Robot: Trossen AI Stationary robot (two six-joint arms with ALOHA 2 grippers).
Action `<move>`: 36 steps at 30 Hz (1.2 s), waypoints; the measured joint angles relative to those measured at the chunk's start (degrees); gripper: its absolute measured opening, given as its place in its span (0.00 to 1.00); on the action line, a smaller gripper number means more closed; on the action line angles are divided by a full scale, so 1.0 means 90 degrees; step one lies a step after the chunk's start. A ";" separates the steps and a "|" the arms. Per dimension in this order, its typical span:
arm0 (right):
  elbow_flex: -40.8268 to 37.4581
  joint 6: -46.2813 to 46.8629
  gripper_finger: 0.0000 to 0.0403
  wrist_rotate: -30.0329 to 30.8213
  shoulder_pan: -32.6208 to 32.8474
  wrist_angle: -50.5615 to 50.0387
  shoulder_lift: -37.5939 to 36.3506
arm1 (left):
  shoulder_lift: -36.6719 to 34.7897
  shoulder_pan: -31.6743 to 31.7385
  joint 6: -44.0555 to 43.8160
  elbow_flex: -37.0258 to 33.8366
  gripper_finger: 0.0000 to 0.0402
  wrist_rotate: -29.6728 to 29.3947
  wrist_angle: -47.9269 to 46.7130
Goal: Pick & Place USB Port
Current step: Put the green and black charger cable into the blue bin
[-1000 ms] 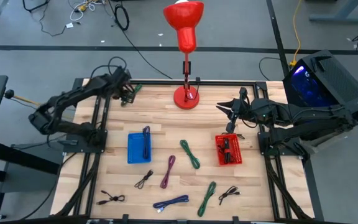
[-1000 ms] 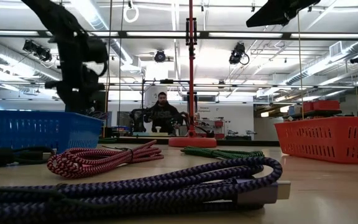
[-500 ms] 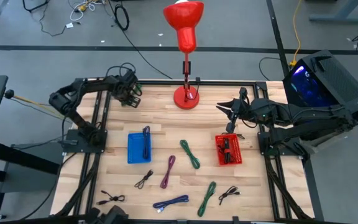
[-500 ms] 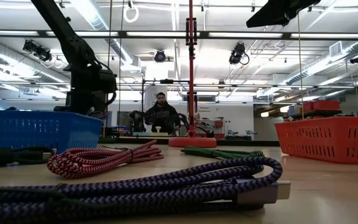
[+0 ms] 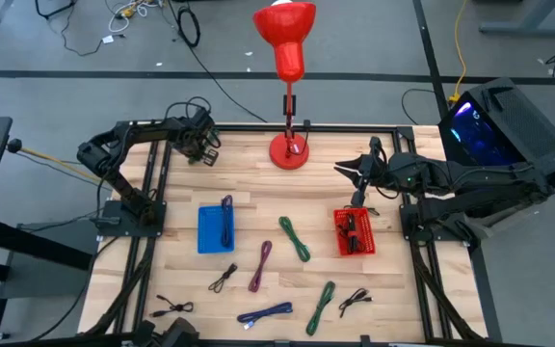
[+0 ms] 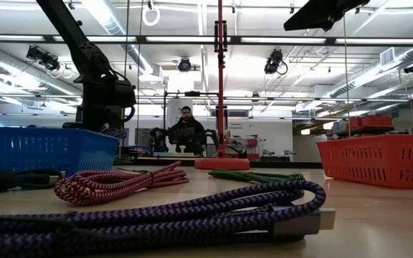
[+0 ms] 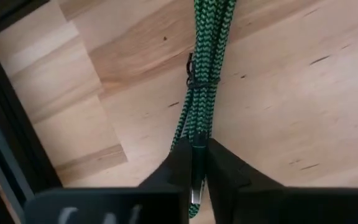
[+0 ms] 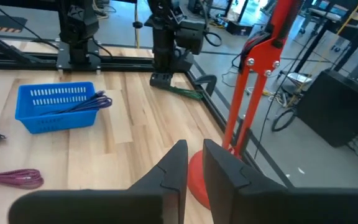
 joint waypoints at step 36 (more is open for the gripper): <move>0.0000 -0.0120 0.13 0.0018 0.0000 0.0005 0.0000 | -0.5156 -0.1950 -0.2667 -0.0002 0.06 0.0628 -0.2709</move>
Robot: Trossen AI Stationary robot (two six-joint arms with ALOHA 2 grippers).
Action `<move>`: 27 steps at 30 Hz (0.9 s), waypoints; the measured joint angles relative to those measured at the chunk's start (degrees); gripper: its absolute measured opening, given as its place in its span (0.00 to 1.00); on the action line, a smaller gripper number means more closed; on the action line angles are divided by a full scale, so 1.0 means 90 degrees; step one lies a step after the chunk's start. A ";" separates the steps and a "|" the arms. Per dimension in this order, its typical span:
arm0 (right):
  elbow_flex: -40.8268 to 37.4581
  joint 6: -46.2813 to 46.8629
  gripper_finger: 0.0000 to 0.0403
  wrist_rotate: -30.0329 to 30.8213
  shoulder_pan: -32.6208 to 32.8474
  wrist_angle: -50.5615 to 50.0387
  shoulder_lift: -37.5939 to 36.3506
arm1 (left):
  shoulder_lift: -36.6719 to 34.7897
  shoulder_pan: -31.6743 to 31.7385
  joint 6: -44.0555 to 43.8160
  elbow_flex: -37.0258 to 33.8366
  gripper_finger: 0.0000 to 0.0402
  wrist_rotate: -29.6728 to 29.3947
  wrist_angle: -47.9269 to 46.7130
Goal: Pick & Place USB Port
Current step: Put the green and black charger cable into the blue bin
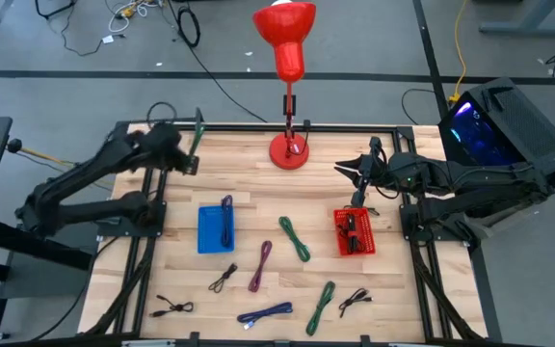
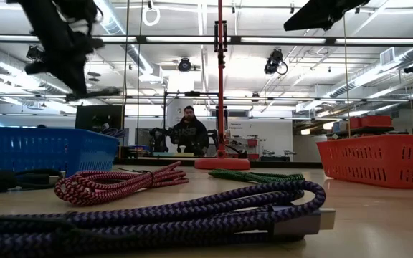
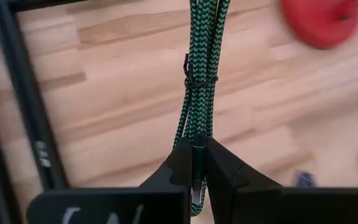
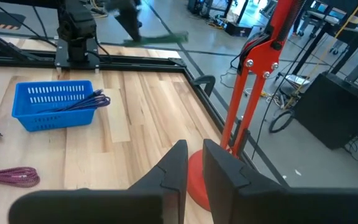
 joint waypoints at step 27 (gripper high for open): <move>0.0000 0.0007 0.13 0.0000 0.0000 0.0148 0.0000 | -0.0879 -0.5062 -0.3887 -0.0457 0.06 -0.2258 -0.0678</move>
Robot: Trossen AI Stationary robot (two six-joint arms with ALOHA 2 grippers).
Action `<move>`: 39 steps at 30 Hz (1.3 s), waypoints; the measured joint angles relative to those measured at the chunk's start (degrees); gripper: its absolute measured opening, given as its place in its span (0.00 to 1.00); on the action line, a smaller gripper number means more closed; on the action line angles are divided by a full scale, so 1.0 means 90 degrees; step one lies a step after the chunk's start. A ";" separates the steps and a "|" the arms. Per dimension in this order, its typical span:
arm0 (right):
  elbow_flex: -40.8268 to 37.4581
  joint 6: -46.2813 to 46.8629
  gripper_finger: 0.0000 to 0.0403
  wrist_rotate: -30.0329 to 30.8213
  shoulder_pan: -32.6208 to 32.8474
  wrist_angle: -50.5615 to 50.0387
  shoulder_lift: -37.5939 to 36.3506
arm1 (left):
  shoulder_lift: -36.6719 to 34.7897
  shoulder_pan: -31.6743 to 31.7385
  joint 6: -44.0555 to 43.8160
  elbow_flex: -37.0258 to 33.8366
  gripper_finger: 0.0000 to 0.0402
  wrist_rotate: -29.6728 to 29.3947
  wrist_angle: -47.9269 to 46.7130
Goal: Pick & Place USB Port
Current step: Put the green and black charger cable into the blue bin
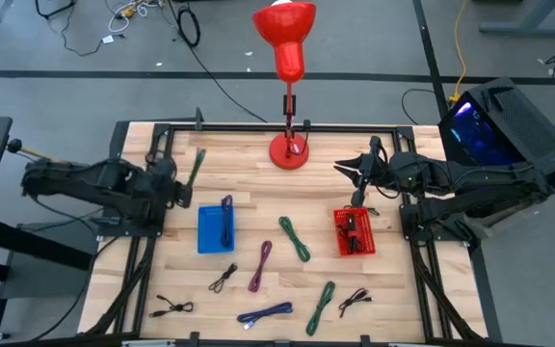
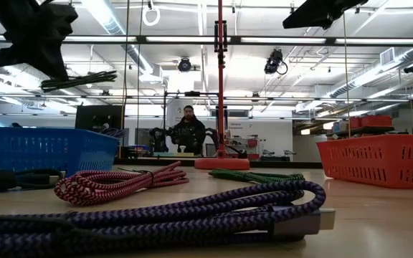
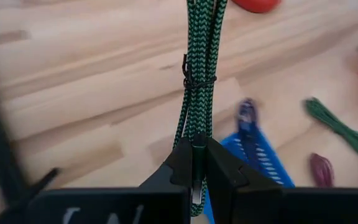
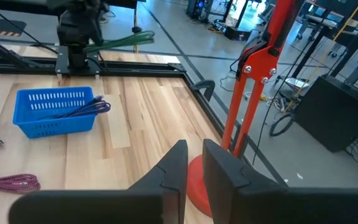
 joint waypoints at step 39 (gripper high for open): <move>0.0000 -0.0080 0.13 -0.0002 0.0000 0.0024 0.0000 | 0.4246 -0.4087 -0.5705 -0.0094 0.06 -0.2535 0.1867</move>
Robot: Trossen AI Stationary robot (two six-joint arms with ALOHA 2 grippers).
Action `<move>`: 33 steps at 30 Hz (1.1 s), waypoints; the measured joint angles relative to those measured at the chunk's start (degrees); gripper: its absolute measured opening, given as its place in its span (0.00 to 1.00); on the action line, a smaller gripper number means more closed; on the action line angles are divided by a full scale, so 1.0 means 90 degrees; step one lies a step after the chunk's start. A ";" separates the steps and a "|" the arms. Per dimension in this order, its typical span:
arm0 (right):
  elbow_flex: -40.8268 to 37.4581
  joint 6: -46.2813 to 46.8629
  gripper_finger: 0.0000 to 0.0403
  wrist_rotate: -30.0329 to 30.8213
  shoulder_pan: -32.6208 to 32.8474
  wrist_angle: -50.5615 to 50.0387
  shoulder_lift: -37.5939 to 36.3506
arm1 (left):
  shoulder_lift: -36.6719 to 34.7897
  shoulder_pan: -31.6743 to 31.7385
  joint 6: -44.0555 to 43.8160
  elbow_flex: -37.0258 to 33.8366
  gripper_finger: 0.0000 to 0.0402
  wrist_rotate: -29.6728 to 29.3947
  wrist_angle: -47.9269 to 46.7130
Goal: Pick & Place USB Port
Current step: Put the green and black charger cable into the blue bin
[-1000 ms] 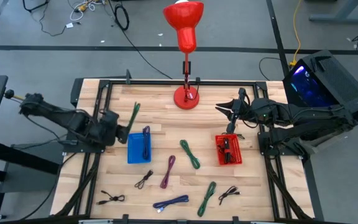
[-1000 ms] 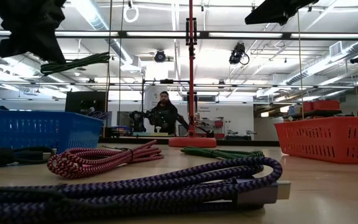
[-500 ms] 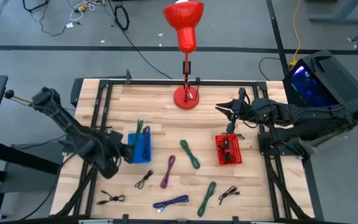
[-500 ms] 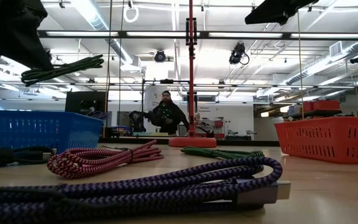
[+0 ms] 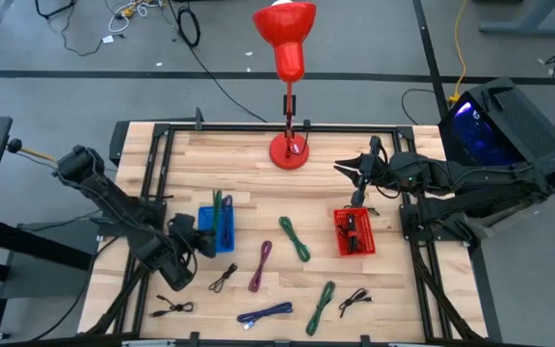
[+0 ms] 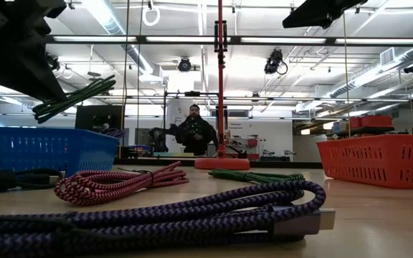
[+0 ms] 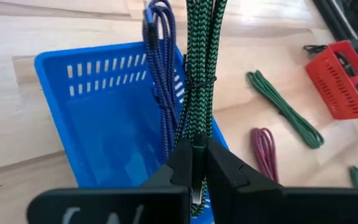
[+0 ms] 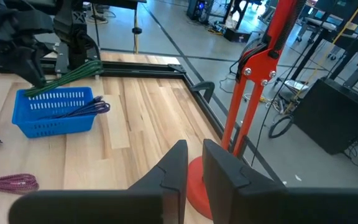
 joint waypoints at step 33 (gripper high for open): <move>0.0000 0.0012 0.13 -0.0010 0.0000 -0.0189 0.0000 | 0.0718 0.0119 -0.0661 0.0000 0.11 0.0581 0.0477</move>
